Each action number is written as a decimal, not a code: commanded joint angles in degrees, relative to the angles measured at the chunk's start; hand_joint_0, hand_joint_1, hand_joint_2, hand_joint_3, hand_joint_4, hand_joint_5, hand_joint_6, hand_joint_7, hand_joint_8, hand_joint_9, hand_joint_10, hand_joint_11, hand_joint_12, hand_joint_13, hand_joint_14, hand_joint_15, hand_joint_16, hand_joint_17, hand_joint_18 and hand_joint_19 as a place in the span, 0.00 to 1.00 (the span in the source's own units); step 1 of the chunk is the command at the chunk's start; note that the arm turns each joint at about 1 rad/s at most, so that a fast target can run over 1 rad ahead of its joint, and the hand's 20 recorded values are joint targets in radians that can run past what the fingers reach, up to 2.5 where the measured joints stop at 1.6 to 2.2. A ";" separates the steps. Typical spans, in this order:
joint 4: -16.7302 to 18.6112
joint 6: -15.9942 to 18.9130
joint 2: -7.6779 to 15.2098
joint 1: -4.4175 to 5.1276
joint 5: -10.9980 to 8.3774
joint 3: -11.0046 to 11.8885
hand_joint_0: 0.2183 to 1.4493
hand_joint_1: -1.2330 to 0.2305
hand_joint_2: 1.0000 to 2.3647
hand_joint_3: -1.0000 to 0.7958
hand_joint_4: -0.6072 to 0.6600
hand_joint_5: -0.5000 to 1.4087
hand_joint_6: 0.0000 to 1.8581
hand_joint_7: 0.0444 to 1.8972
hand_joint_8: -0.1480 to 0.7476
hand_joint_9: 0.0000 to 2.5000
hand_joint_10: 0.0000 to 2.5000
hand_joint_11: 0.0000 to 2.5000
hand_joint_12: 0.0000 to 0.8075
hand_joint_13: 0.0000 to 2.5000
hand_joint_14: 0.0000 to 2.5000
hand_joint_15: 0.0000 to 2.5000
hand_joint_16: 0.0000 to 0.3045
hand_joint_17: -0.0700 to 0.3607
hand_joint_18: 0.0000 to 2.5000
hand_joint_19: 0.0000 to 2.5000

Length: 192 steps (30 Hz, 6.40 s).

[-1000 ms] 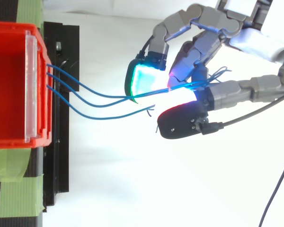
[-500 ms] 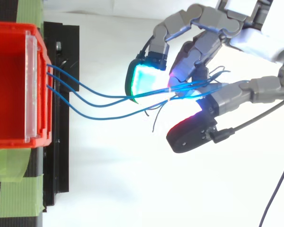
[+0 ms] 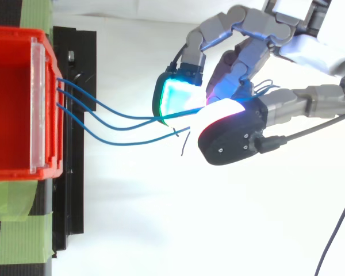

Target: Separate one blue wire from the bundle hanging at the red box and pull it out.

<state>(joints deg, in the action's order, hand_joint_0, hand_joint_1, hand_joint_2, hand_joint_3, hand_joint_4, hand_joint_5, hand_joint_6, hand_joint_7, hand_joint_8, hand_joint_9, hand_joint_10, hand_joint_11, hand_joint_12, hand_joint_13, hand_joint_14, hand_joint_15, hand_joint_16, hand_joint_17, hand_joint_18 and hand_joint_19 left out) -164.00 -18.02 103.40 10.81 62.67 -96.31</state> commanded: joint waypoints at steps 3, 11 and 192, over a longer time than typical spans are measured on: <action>0.00 0.00 -0.04 0.00 0.00 -0.01 0.32 0.37 0.01 0.35 0.60 0.16 0.49 0.44 0.52 0.53 0.00 0.67 0.51 0.49 0.25 0.64 0.16 0.41 0.38 0.28; 0.00 0.00 -0.04 0.00 0.00 0.07 0.32 0.37 0.01 0.39 0.57 0.16 0.50 0.45 0.51 0.54 0.00 0.66 0.51 0.49 0.25 0.64 0.16 0.41 0.38 0.28; -0.70 0.18 0.05 0.09 -0.35 -0.01 0.31 0.36 0.01 0.42 0.54 0.17 0.50 0.47 0.51 0.55 0.00 0.66 0.51 0.50 0.16 0.66 0.16 0.42 0.36 0.28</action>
<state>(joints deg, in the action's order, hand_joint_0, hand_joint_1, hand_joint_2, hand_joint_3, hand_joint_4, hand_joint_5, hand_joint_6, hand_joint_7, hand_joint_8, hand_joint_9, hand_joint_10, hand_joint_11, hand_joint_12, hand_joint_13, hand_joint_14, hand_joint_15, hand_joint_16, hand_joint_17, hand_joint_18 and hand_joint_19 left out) -164.71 -17.84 103.41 10.85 62.31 -96.26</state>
